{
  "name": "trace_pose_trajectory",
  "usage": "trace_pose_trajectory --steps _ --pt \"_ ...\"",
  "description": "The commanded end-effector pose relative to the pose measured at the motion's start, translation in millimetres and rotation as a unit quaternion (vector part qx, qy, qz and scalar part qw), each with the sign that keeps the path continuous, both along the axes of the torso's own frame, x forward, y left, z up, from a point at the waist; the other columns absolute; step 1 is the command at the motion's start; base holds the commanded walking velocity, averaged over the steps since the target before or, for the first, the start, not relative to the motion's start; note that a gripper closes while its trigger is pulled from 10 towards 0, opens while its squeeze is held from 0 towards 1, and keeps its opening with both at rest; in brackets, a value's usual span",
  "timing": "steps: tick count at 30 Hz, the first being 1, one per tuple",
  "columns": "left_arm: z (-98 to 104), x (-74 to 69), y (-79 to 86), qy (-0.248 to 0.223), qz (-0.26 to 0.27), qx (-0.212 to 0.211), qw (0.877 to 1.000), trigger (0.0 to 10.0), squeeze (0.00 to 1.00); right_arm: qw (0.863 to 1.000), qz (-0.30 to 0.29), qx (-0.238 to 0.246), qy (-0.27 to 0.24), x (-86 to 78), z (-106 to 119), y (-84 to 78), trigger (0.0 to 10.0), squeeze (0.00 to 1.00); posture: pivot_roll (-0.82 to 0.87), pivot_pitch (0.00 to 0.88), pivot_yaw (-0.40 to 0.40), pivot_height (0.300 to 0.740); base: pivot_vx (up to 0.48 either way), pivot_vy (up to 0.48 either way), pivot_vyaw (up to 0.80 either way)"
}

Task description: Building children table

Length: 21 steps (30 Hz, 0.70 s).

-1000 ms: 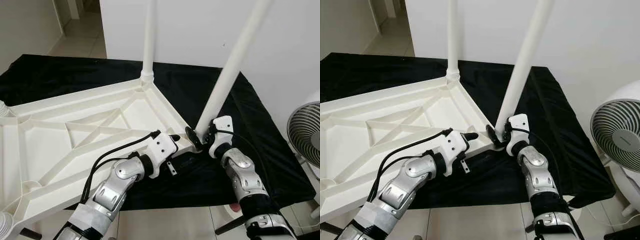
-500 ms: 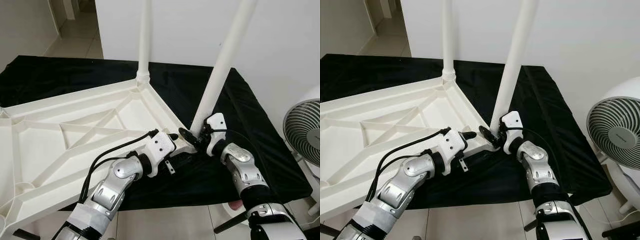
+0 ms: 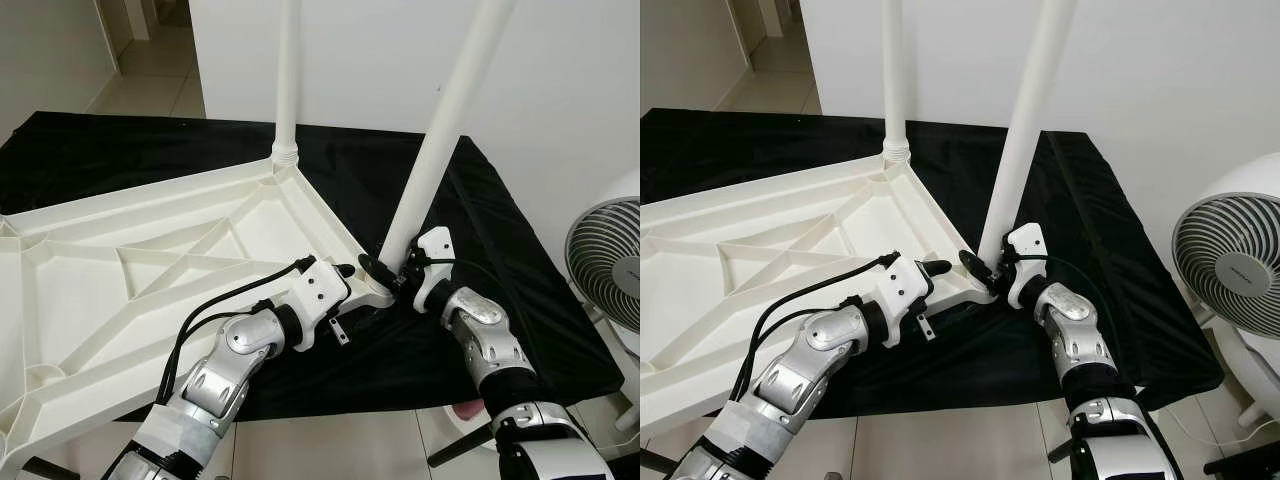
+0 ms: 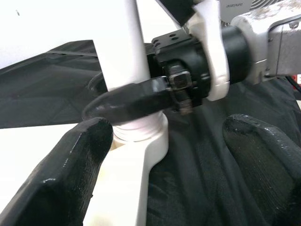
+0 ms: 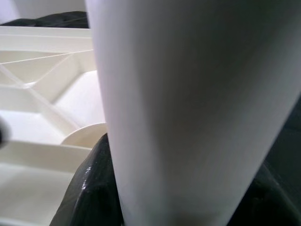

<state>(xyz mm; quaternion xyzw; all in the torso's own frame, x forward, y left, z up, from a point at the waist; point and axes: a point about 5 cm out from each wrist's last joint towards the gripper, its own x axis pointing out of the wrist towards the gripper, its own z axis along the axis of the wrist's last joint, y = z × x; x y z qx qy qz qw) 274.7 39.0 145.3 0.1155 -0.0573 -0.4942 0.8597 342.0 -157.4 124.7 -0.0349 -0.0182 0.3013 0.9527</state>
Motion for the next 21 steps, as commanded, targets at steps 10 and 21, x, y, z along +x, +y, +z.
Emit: trace_pose_trajectory --steps 10,21 --pt "0.3 0.1 -2.1 0.002 -0.012 0.003 1.000 10.0 0.00 0.990 -0.136 0.015 0.025 0.8 -11.4 -3.5 0.0 0.00 0.12 0.017 -0.054 0.740 0.000 0.000 0.00" --pt "-0.1 1.1 -3.7 0.003 -0.014 0.002 1.000 10.0 0.00 0.934 -0.353 0.040 0.042 -12.6 -24.9 13.8 0.0 0.00 0.11 0.013 -0.050 0.740 0.000 0.000 0.00"
